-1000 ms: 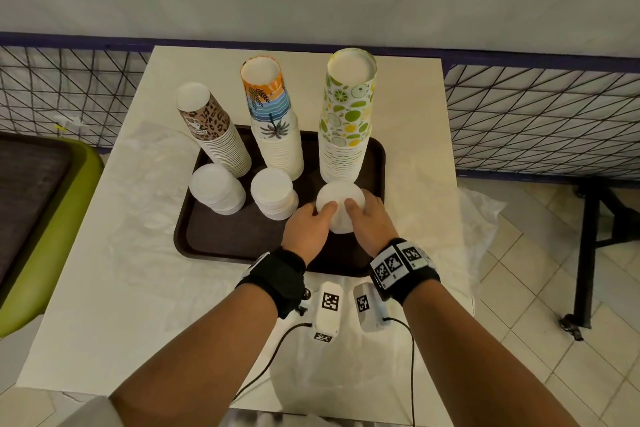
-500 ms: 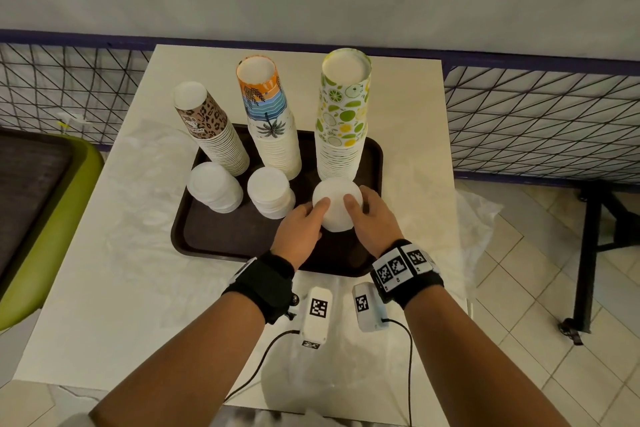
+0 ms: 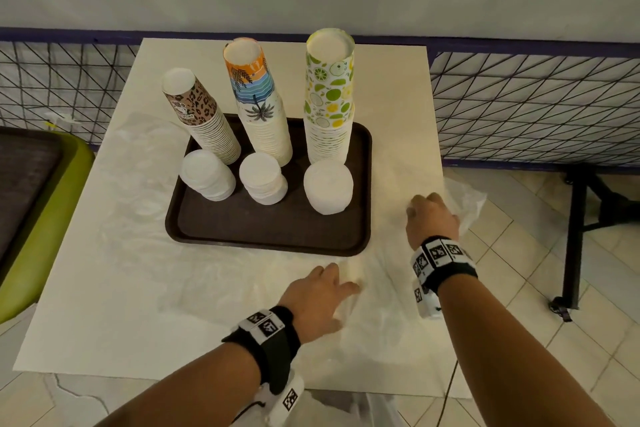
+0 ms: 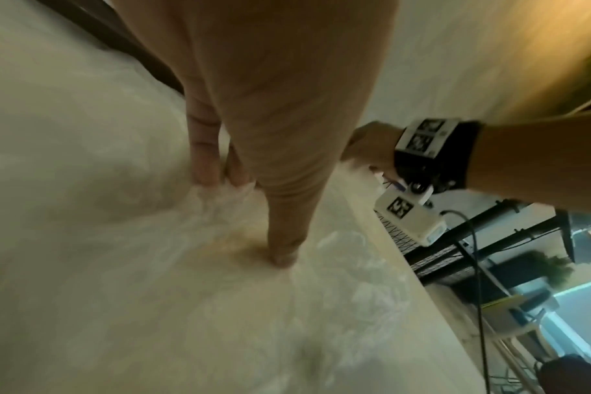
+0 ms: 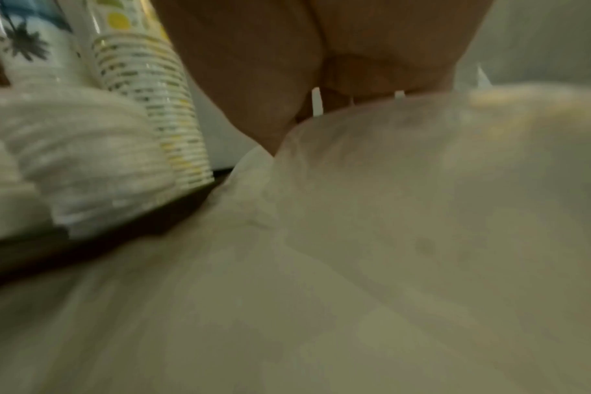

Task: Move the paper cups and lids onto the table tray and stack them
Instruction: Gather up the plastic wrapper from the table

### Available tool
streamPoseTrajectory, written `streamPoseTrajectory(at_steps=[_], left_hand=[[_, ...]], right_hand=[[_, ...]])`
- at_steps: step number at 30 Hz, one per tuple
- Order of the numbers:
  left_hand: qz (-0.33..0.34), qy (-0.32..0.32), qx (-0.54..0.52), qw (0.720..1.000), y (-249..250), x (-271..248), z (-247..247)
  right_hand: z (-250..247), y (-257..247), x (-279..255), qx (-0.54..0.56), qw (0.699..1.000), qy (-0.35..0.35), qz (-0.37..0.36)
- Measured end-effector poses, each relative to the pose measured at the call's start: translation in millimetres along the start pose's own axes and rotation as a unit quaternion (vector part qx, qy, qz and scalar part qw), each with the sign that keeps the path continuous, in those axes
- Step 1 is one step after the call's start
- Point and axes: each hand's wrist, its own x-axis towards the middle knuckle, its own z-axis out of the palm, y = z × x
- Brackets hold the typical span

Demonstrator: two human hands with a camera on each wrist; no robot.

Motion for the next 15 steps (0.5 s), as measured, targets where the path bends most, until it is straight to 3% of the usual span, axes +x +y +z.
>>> streamPoseTrajectory(at_steps=[2,6,11,15], left_hand=[[-0.009,0.024,-0.008,1.000,3,1,-2],[-0.029,0.145,0.068,0.987,-2,5,-3],[-0.032,0.090,0.086,0.992,-11,11,-4],[-0.044,0.098,0.089,0.990,-13,12,1]], right_hand=[[-12,-5,3,0.037,0.998,0.042,0.000],[-31,-20,3,0.122,0.988,0.098,-0.003],[-55,-34,2,0.201,0.971,0.132,0.003],[-88,-32,-1,0.260,0.937,0.232,0.000]])
